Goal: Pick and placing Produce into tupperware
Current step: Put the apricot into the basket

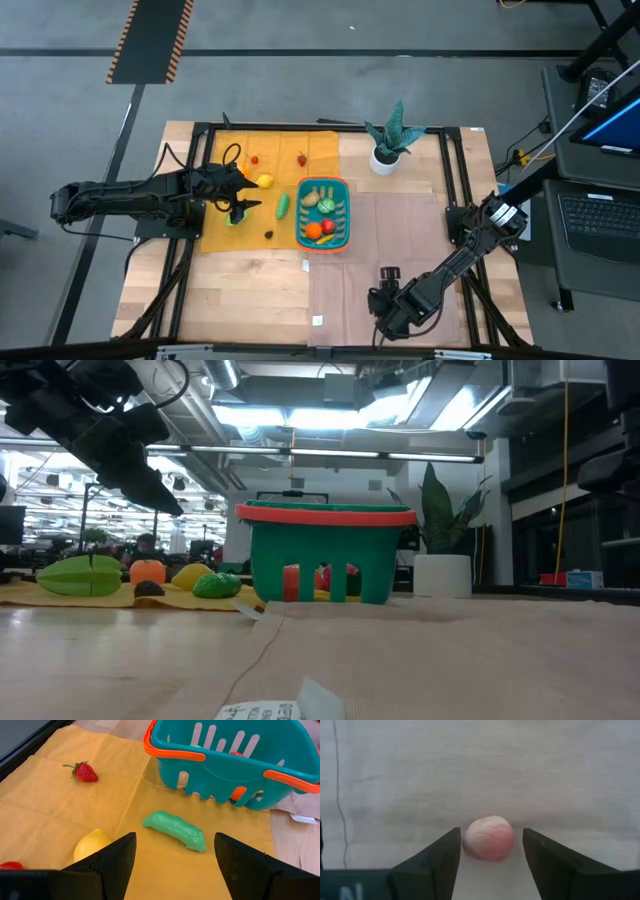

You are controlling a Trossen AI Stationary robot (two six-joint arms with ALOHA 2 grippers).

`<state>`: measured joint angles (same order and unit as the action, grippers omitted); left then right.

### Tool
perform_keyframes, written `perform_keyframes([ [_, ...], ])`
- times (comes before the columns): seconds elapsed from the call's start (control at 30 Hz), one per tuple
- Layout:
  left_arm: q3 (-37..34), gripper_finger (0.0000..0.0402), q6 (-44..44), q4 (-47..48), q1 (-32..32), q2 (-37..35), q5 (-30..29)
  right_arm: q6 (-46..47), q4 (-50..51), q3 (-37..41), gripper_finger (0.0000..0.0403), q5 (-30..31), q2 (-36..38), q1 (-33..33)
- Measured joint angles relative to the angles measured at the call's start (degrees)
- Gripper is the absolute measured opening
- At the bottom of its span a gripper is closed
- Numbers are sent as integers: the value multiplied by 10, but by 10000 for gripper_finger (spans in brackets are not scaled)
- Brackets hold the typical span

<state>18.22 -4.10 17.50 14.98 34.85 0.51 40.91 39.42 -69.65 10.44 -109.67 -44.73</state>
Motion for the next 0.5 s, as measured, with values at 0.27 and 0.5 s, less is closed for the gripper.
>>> perform_keyframes([
  [0.27, 0, 261, 0, 0, 0, 0, 0, 0, 0, 0, 199, 0, 0, 1],
  [0.5, 0, 261, 0, 0, 0, 0, 0, 0, 1, 0, 139, 0, 0, 1],
])
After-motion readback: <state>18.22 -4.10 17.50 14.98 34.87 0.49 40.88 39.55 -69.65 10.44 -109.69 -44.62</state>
